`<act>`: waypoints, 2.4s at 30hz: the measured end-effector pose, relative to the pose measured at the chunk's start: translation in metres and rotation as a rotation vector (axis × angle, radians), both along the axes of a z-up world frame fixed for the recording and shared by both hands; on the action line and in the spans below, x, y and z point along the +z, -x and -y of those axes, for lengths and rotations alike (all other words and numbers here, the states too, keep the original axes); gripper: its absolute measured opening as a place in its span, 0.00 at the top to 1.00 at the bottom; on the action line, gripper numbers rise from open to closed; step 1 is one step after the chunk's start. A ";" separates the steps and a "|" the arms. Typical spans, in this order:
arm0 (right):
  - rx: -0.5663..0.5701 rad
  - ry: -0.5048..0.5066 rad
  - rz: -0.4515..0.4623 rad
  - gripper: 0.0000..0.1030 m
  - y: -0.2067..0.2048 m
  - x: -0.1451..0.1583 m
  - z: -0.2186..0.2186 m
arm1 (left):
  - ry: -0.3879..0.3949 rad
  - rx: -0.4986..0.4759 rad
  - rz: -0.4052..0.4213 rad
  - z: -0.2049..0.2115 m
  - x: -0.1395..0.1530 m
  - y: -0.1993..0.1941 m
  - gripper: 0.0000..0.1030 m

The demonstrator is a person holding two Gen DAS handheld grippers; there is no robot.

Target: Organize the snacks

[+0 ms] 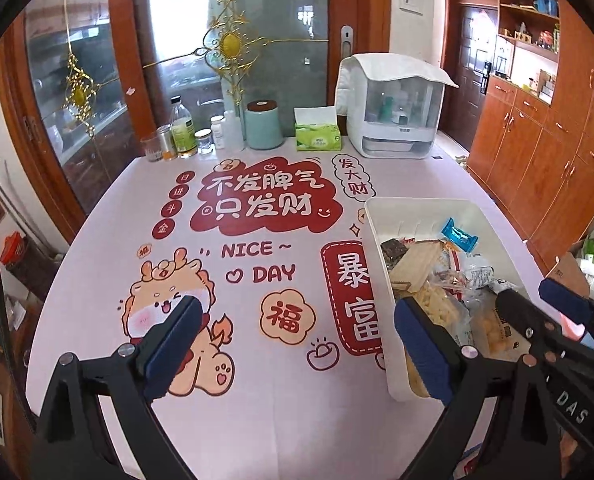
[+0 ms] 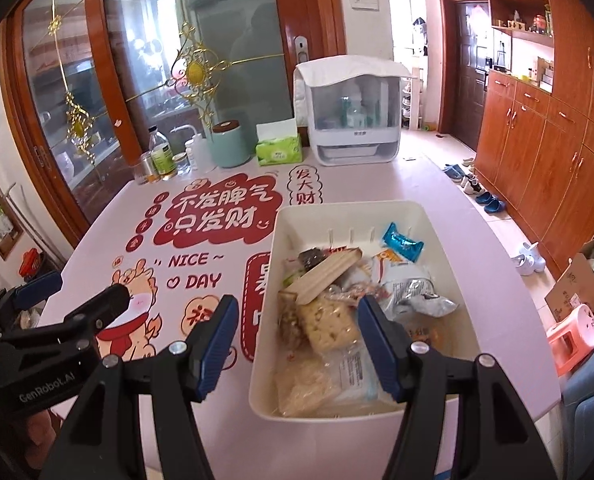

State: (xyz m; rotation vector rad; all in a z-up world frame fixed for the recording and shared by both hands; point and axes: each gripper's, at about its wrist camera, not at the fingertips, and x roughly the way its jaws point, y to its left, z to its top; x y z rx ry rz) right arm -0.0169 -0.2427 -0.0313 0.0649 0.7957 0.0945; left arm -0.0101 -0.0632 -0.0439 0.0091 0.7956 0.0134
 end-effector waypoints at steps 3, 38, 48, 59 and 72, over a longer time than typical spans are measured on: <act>0.010 0.012 -0.002 0.39 0.005 0.003 -0.005 | 0.008 0.009 -0.014 -0.004 0.000 0.000 0.06; -0.009 0.047 -0.097 0.39 0.017 -0.007 0.003 | -0.041 -0.012 -0.070 0.018 -0.010 0.018 0.06; -0.023 0.039 -0.104 0.39 0.017 -0.009 0.011 | -0.045 -0.027 -0.069 0.023 -0.010 0.019 0.06; -0.028 0.036 -0.101 0.39 0.017 -0.009 0.014 | -0.047 -0.036 -0.070 0.027 -0.011 0.019 0.06; -0.034 0.040 -0.106 0.39 0.017 -0.011 0.016 | -0.044 -0.041 -0.075 0.026 -0.012 0.017 0.06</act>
